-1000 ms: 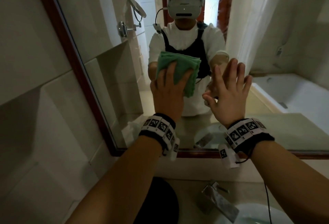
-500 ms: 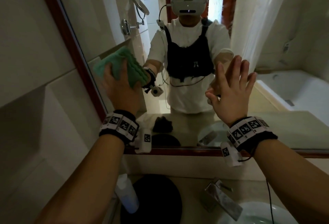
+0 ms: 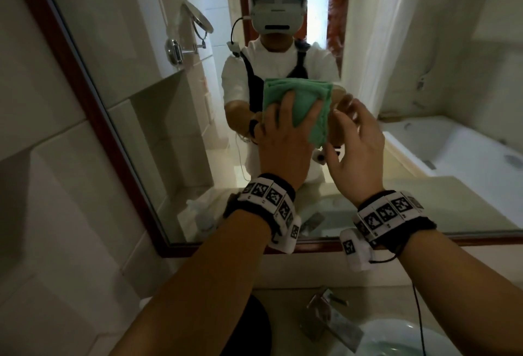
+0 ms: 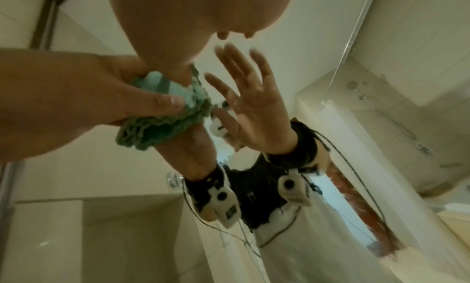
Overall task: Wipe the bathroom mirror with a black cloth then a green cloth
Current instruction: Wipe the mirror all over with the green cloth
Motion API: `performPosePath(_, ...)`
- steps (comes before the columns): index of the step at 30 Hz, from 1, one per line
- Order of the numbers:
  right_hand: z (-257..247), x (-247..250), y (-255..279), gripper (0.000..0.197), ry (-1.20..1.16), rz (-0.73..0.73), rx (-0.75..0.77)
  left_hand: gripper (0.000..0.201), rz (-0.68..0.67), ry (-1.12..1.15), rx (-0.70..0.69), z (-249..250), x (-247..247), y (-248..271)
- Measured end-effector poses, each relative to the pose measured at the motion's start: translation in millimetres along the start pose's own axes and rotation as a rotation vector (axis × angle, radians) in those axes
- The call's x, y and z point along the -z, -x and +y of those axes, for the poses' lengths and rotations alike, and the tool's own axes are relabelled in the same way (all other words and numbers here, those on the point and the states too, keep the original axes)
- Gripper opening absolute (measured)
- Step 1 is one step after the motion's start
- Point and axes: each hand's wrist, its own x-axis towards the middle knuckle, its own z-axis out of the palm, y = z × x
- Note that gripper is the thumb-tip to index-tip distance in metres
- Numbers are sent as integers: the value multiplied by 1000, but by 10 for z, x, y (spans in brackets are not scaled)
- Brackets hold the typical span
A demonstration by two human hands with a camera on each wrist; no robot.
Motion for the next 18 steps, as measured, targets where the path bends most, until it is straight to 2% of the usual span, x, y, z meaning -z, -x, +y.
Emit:
performPosePath(2, -139, 67, -81, 48, -94, 75, 49, 73, -24, 68, -23, -56, 37, 6)
performPosePath(4, -317, 11, -162, 43, -178, -2, 128, 67, -38, 171, -54, -133, 72, -8)
performPosePath(7, -483, -169, -249, 56, -268, -174, 67, 55, -12, 381, -81, -297, 93, -15)
performPosePath(10, -529, -276, -284, 58, -157, -184, 37, 44, 26, 648, -12, -435, 206, 16)
performPosePath(12, -545, -295, -286, 58, -52, -181, 55, 34, 106, 626, -4, -508, 304, 33)
performPosePath(14, -511, -277, -264, 63, 26, -179, 40, 27, 209, 483, 31, -605, 380, 64)
performPosePath(16, -382, -206, -224, 65, 71, -158, -21, 29, 266, 334, 143, -726, 414, 111)
performPosePath(18, -172, -89, -182, 64, 88, -119, -94, 36, 248, 237, 239, -862, 395, 158)
